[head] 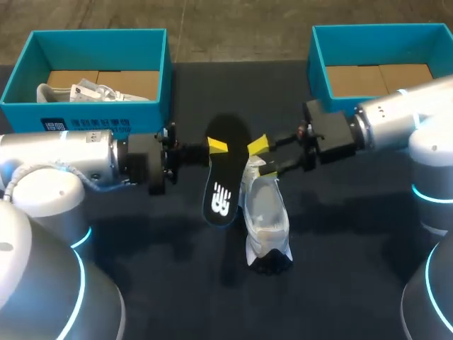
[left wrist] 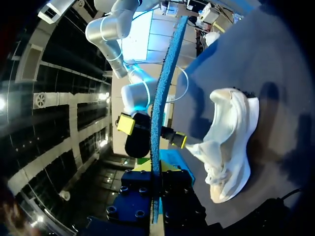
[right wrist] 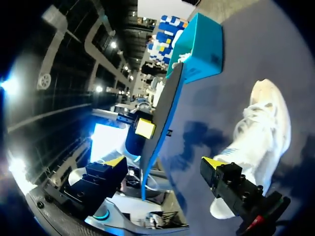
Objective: Take the shoe out of the shoebox, open the shoe tongue, remove and reinsert the insole, then place the shoe into the shoebox
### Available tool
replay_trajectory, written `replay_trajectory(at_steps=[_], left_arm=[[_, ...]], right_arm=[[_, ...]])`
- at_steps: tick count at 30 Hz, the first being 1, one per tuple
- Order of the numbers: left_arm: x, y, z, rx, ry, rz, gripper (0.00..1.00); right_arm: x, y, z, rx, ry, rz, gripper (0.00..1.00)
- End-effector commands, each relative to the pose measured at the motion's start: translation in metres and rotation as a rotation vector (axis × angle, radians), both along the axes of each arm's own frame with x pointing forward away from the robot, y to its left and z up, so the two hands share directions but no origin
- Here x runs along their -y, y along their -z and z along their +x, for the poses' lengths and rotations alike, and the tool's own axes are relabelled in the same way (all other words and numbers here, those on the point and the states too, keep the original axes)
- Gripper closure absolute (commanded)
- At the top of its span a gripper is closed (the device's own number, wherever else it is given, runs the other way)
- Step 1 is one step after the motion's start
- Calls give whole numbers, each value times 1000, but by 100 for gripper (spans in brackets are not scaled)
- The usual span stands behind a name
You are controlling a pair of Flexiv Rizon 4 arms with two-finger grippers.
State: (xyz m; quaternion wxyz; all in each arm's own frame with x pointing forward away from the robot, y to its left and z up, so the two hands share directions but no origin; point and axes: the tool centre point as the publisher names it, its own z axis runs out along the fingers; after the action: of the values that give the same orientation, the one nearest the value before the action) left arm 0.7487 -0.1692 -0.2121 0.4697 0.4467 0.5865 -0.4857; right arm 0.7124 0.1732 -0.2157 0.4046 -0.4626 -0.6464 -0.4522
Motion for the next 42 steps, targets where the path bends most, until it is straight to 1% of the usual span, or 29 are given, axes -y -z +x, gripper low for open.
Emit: replay_trajectory(at_steps=[1, 9, 12, 13, 14, 15, 27, 28, 30, 32, 33, 34, 36, 37, 38, 39, 41, 42], left_arm=[[-17, -3, -18, -21, 5, 26, 100], [-23, 2, -45, -55, -6, 43, 100], [-21, 7, -58, -86, 20, 50, 100], [-20, 8, -62, -98, 30, 58, 100], [-19, 11, -67, -116, 34, 82, 100], [-18, 12, -71, -114, 33, 122, 100], [-18, 12, -71, -114, 33, 122, 100], [-18, 12, -71, -114, 33, 122, 100], [-18, 12, -71, -114, 33, 122, 100], [-14, 17, -78, -170, 28, 130, 100], [-14, 19, -83, -173, 31, 146, 100], [-13, 21, -87, -187, 22, 161, 100], [-13, 24, -96, -219, 30, 164, 100], [-13, 25, -100, -232, 20, 168, 100], [-13, 26, -105, -246, 37, 156, 100], [-13, 26, -109, -256, 29, 149, 100], [-13, 27, -116, -330, 35, 103, 100], [-14, 27, -118, -366, 24, 85, 100]], right_arm=[[27, -11, -9, 45, 9, -45, 0], [46, -9, -12, 113, -11, -104, 0], [55, -6, -18, 156, -35, -124, 0], [59, -5, -20, 166, -36, -144, 0], [63, -2, -23, 162, -29, -196, 0], [63, -2, -23, 162, -29, -196, 0], [63, -2, -23, 162, -29, -196, 0], [60, -1, -22, 195, -45, -242, 0], [65, -1, -24, 290, -60, -212, 0], [72, -1, -28, 402, -86, -251, 0], [76, -1, -31, 457, -117, -276, 0], [80, 1, -32, 492, -134, -325, 0], [88, 4, -35, 569, -178, -342, 0], [91, 5, -37, 595, -188, -365, 0], [94, 7, -37, 617, -185, -371, 0], [97, 8, -39, 662, -192, -376, 0], [102, 13, -42, 757, -199, -456, 0], [105, 16, -44, 789, -218, -487, 0]])
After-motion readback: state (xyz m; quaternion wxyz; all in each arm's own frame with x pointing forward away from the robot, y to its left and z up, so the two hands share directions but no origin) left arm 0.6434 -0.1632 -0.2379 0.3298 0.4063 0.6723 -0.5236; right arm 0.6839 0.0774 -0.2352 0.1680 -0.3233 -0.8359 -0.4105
